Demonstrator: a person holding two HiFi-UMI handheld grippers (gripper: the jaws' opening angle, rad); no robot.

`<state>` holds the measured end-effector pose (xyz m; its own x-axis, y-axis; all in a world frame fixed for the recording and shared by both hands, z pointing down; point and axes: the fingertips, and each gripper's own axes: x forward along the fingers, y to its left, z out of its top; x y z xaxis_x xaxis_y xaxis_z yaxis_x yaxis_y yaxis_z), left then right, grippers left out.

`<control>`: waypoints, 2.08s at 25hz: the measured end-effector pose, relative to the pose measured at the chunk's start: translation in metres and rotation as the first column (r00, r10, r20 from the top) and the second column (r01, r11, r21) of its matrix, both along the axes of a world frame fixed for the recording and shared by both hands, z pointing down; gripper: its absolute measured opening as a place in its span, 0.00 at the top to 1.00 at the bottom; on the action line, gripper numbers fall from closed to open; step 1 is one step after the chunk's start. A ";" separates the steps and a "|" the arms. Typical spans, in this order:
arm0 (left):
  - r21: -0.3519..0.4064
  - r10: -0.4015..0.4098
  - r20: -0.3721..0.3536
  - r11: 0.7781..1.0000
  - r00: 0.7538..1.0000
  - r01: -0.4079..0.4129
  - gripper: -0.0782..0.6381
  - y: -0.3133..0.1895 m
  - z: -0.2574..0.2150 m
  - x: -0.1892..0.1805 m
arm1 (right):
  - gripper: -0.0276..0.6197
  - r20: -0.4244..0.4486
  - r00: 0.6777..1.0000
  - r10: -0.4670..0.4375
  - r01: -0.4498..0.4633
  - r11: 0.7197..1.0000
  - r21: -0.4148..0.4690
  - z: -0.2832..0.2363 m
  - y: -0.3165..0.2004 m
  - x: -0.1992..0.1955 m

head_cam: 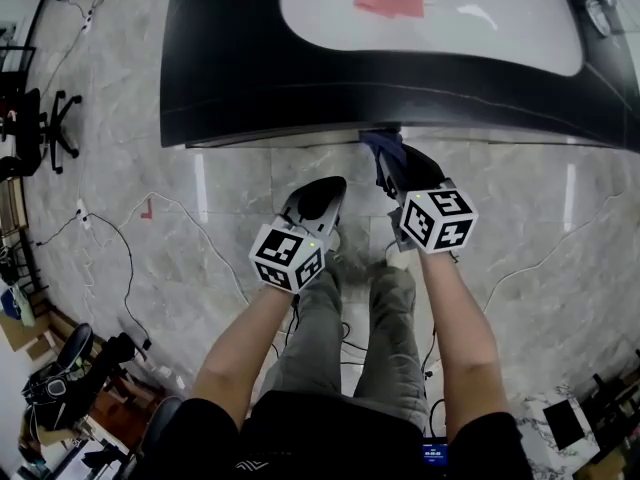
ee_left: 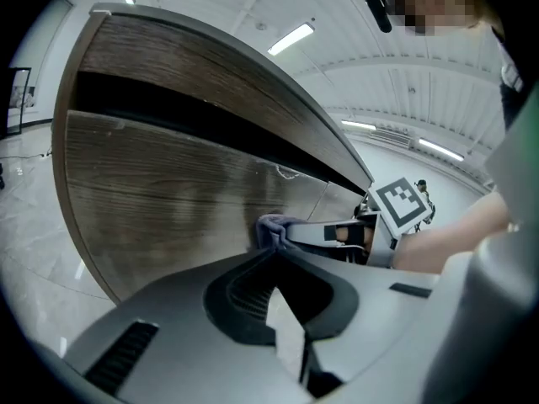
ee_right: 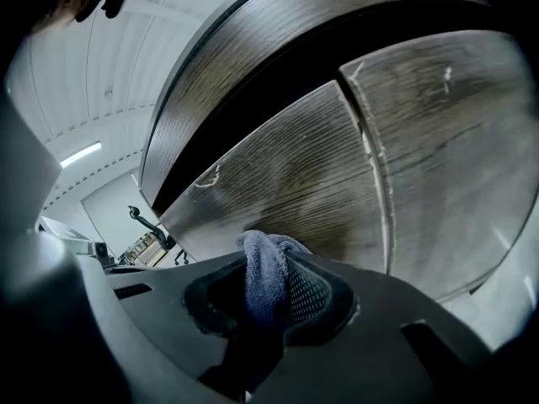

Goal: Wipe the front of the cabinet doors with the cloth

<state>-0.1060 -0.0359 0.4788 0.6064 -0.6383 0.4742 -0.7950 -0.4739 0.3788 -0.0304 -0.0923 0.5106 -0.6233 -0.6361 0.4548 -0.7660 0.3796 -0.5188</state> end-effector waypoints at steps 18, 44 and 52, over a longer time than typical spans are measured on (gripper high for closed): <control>0.000 -0.012 -0.010 1.000 1.000 0.012 0.88 -0.008 0.009 0.047 | 0.83 -0.017 0.999 0.039 -0.039 0.999 -0.009 0.016 -0.011 0.067; -0.052 -0.240 0.021 0.969 0.971 0.241 0.88 0.022 0.061 -0.154 | 0.83 0.025 0.975 -0.220 0.221 0.971 -0.091 0.070 0.042 -0.167; -0.084 -0.271 0.039 0.958 0.962 0.274 0.88 0.033 0.085 -0.209 | 0.83 0.010 0.966 -0.257 0.257 0.959 -0.119 0.092 0.036 -0.227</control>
